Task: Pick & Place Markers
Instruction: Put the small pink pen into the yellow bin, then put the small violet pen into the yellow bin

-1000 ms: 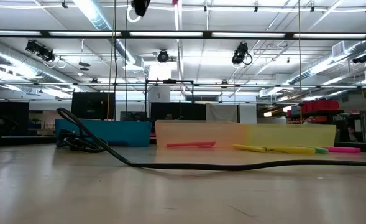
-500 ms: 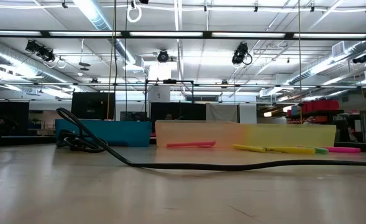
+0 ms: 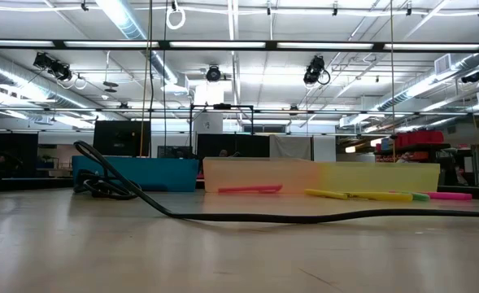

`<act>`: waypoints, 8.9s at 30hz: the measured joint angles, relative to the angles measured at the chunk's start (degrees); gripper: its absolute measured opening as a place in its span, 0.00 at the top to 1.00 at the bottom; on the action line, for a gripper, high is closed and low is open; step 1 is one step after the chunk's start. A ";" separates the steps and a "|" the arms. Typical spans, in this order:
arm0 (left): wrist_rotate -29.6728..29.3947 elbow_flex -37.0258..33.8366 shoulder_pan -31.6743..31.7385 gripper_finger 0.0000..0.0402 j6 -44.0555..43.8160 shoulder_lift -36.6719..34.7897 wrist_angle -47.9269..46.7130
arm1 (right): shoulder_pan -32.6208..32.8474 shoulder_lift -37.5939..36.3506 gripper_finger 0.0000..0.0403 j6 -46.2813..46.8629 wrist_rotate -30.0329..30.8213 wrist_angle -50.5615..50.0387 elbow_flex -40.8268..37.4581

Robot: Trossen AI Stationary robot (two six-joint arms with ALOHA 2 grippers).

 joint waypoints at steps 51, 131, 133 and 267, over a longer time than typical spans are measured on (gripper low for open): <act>8.96 0.20 1.25 0.56 -4.06 1.07 -0.45 | 0.04 1.56 0.91 -0.59 -1.99 -3.33 -0.10; 10.01 -61.63 1.03 0.50 -11.92 -57.49 10.50 | 3.00 -30.77 0.92 16.08 42.16 -2.93 -39.59; 10.79 -63.24 1.03 0.50 -12.25 -59.13 11.79 | 2.99 -30.82 0.92 16.47 42.73 -2.84 -39.90; -16.25 -69.35 1.05 0.50 -17.78 -64.87 11.57 | -53.16 9.80 0.57 24.48 -7.07 -47.06 -20.11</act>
